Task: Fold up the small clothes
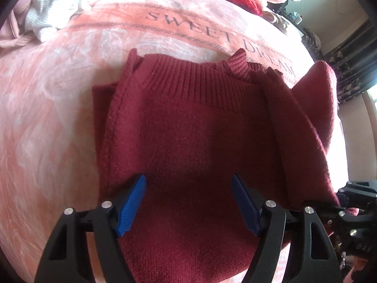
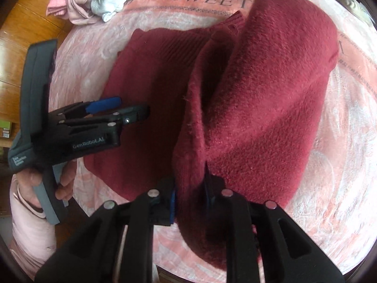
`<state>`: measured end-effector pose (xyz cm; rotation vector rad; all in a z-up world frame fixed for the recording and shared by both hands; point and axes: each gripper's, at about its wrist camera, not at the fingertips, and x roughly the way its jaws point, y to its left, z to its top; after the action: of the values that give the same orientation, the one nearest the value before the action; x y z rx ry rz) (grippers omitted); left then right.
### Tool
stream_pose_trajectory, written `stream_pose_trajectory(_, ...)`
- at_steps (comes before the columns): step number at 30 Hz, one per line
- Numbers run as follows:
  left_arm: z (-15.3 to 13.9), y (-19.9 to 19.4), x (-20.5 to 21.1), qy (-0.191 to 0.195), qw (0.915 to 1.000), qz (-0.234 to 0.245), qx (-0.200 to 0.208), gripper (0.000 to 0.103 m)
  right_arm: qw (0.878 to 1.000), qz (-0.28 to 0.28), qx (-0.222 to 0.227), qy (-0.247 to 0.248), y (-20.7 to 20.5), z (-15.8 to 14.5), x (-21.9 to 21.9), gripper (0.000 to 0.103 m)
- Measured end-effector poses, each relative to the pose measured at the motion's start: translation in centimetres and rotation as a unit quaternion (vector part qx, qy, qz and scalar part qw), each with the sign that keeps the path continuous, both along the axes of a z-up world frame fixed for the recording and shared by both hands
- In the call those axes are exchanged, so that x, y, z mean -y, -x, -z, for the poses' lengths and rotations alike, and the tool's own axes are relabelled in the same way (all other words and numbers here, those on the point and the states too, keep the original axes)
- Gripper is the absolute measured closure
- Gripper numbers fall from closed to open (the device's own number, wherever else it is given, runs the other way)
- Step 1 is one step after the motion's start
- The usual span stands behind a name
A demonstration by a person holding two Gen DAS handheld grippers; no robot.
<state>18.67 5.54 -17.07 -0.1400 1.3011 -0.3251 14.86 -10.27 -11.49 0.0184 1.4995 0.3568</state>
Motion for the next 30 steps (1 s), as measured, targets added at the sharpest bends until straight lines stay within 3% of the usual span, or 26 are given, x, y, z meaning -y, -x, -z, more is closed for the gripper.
stream_pose_trajectory(2, 0.1, 0.0, 0.1, -0.001, 1.0000, 0.002, 0.001, 0.028, 1.000, -0.006, -0.004, -0.002, 0.1, 0.5, -0.3, 0.077)
stream_pose_trajectory(4, 0.0, 0.0, 0.1, -0.001, 1.0000, 0.001, 0.001, 0.028, 1.000, -0.018, 0.001, -0.014, 0.4, 0.2, -0.6, 0.052)
stream_pose_trajectory(8, 0.0, -0.1, -0.2, 0.010, 0.9999, -0.005, -0.004, 0.028, 0.997, -0.040, 0.030, -0.060, 1.8, -2.7, -0.6, 0.044)
stream_pose_trajectory(12, -0.3, -0.2, -0.6, 0.021, 0.9996, -0.015, -0.009, 0.028, 0.995, -0.028, 0.050, -0.076, 3.7, -5.2, 1.5, 0.040)
stream_pose_trajectory(19, -2.8, 0.0, -1.4, 0.071, 0.9963, -0.042, -0.023, 0.028, 0.997, -0.033, 0.040, -0.059, 7.9, -4.5, 2.4, 0.036)
stream_pose_trajectory(22, -3.6, -0.2, -0.2, 0.093, 0.9943, -0.039, -0.034, 0.028, 0.996, -0.046, 0.069, -0.024, 9.0, -4.3, 0.3, 0.027)
stream_pose_trajectory(27, -2.7, -0.9, 2.8, 0.085, 0.9931, -0.016, -0.079, 0.027, 0.992, -0.069, 0.093, 0.050, 9.4, -2.4, -2.0, 0.027)
stream_pose_trajectory(29, -2.1, -1.2, 3.6, 0.093, 0.9909, -0.012, -0.097, 0.027, 0.992, -0.069, 0.090, 0.057, 8.8, -1.4, -2.1, 0.031)
stream_pose_trajectory(30, -1.8, -1.3, 3.9, 0.100, 0.9893, -0.013, -0.106, 0.027, 0.992, -0.065, 0.090, 0.058, 8.5, -1.0, -2.1, 0.046)
